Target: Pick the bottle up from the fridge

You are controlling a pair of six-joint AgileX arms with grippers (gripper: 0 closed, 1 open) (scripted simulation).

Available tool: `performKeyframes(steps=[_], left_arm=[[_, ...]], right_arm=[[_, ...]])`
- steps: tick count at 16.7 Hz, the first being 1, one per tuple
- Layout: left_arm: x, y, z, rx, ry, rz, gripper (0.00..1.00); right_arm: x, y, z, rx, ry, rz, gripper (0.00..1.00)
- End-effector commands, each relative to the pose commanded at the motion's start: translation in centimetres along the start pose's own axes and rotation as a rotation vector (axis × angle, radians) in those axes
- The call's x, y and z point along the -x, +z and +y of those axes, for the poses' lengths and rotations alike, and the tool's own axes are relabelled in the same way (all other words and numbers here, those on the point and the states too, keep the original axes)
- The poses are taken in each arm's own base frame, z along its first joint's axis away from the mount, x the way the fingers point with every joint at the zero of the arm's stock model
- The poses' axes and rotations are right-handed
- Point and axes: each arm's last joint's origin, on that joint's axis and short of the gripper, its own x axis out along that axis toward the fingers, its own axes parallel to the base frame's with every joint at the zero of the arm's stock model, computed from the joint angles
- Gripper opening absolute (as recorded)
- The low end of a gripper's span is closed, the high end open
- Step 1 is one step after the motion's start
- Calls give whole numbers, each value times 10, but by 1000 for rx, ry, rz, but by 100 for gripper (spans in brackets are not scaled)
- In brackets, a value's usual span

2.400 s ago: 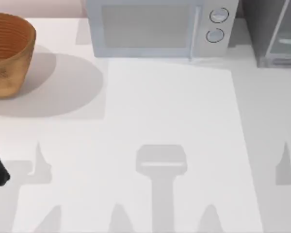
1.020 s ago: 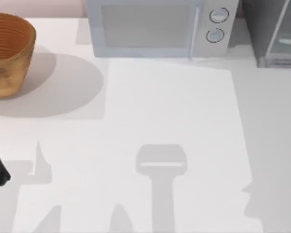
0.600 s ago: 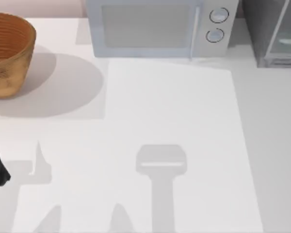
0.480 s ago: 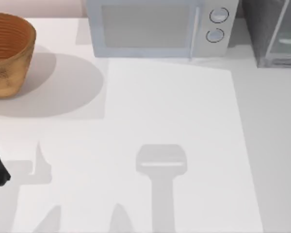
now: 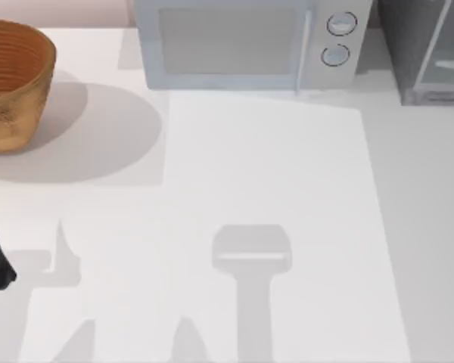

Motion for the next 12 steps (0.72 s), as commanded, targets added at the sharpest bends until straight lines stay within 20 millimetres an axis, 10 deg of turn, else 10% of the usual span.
performKeyframes(steps=[7,12], left_arm=[[0,0,0,0,0,0,100],[0,0,0,0,0,0,100]], right_arm=[[-128,10,4,5,-6,-24,100],[-168,15,21,0,-7,-11,100]])
